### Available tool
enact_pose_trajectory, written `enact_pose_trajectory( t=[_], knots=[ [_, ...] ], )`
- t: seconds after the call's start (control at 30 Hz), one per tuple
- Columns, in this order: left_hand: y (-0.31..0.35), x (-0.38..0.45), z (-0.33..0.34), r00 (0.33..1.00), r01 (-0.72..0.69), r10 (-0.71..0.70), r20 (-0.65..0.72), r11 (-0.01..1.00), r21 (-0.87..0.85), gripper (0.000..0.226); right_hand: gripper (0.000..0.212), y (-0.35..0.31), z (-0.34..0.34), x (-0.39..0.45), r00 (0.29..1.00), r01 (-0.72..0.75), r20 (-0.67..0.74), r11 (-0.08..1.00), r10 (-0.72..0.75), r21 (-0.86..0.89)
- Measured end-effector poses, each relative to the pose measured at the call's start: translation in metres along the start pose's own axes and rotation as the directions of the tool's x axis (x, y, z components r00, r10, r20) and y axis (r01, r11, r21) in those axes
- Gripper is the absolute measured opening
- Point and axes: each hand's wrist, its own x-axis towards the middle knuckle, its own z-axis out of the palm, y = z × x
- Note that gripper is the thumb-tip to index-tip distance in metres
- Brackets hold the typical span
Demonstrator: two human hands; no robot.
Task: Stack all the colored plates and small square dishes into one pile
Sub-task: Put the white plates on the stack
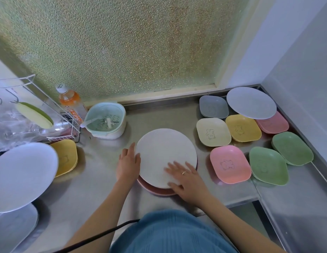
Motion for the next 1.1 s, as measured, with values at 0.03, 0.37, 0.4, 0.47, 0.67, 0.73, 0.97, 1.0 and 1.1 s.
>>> enact_pose_trajectory(
  t=[0.03, 0.37, 0.4, 0.47, 0.67, 0.73, 0.97, 1.0, 1.1],
  knots=[
    [0.002, -0.001, 0.000, 0.999, -0.028, 0.029, -0.017, 0.999, 0.020, 0.053, 0.055, 0.003, -0.001, 0.004, 0.994, -0.087, -0.059, 0.996, 0.087, 0.002],
    [0.004, -0.003, 0.021, 0.976, -0.212, 0.196, 0.089, 0.951, 0.225, 0.084, 0.062, 0.030, -0.001, 0.013, 0.937, -0.345, -0.042, 0.937, 0.347, 0.045],
    [0.006, -0.003, 0.020, 0.981, -0.191, 0.178, 0.073, 0.952, 0.240, 0.079, 0.063, 0.033, -0.005, 0.014, 0.940, -0.333, -0.055, 0.941, 0.337, 0.061],
    [0.015, -0.005, 0.019, 0.991, -0.129, 0.133, 0.002, 0.959, 0.254, 0.068, 0.061, 0.045, -0.018, 0.016, 0.927, -0.345, -0.119, 0.932, 0.357, 0.106],
    [0.070, 0.020, 0.026, 0.988, -0.136, 0.152, -0.038, 0.955, 0.265, 0.055, 0.056, 0.145, -0.072, 0.028, 0.730, -0.568, -0.345, 0.805, 0.590, 0.173],
    [0.096, 0.033, 0.035, 0.981, -0.180, 0.192, -0.017, 0.942, 0.283, 0.054, 0.056, 0.183, -0.092, 0.034, 0.688, -0.627, -0.349, 0.763, 0.636, 0.154],
    [0.181, 0.052, 0.080, 0.951, -0.308, 0.284, 0.124, 0.912, 0.270, 0.050, 0.061, 0.283, -0.140, 0.054, 0.693, -0.695, -0.297, 0.718, 0.657, -0.033],
    [0.187, 0.052, 0.087, 0.948, -0.313, 0.282, 0.147, 0.910, 0.271, 0.050, 0.060, 0.295, -0.142, 0.057, 0.708, -0.689, -0.274, 0.722, 0.651, -0.065],
    [0.188, 0.049, 0.102, 0.947, -0.301, 0.252, 0.200, 0.911, 0.281, 0.050, 0.052, 0.319, -0.144, 0.061, 0.745, -0.663, -0.185, 0.742, 0.641, -0.098]
  ],
)
